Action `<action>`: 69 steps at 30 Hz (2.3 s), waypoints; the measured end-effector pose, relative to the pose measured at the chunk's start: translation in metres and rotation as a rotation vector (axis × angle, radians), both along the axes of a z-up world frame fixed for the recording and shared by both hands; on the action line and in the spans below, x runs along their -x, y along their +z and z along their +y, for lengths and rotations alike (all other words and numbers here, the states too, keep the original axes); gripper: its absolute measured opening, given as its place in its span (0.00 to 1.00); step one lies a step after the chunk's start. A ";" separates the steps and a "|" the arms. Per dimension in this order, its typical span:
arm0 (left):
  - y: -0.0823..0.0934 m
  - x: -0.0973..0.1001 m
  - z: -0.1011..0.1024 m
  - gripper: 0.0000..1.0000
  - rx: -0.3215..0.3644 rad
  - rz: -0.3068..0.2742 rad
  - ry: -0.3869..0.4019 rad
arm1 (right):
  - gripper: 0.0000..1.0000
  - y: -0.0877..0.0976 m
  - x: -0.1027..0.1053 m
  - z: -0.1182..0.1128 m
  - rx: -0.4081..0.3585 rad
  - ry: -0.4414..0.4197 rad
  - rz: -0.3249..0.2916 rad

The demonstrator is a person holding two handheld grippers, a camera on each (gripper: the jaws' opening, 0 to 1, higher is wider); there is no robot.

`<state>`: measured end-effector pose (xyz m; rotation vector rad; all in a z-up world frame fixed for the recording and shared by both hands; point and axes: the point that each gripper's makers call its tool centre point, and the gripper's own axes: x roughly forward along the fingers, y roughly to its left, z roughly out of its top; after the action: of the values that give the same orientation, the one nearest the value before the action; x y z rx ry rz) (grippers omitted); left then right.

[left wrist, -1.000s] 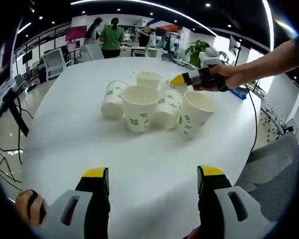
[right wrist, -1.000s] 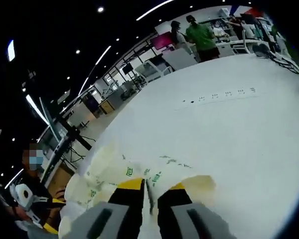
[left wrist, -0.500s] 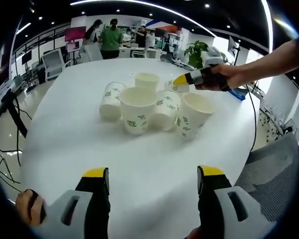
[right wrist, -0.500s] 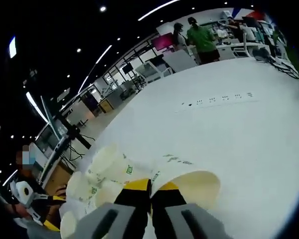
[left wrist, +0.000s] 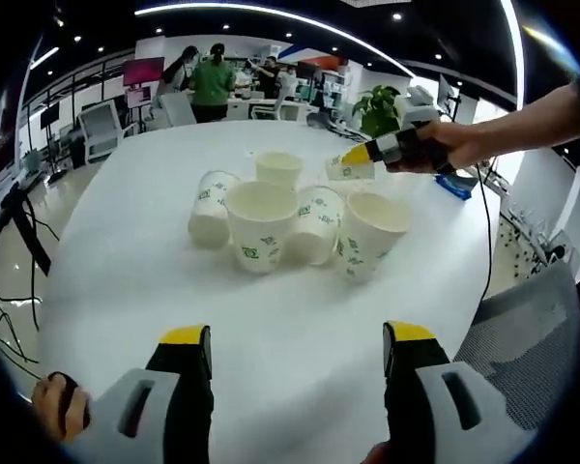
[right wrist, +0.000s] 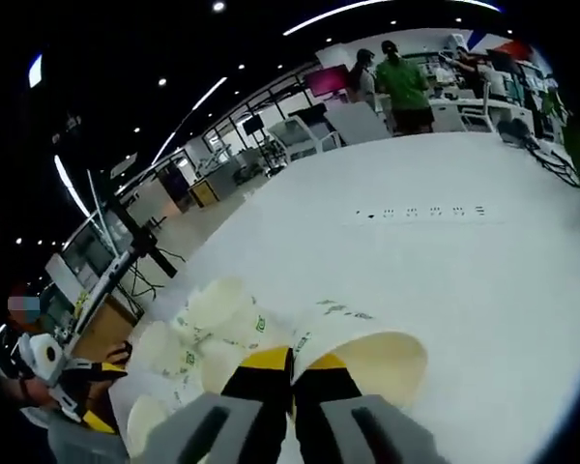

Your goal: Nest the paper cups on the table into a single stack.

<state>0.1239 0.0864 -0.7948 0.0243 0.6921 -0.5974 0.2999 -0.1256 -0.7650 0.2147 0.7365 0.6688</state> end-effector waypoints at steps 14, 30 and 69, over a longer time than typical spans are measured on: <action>0.006 0.001 0.000 0.71 0.014 -0.024 -0.014 | 0.00 0.022 0.016 -0.005 0.073 0.052 -0.029; 0.011 0.003 0.002 0.71 0.018 -0.042 -0.019 | 0.00 0.049 0.031 -0.001 0.157 0.145 -0.070; 0.017 0.000 0.004 0.71 0.032 -0.060 -0.021 | 0.00 0.081 0.113 0.053 0.362 0.614 -0.126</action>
<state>0.1237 0.0905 -0.7778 0.0193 0.6248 -0.6256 0.1871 -0.0723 -0.6839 -0.4008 0.7917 1.1009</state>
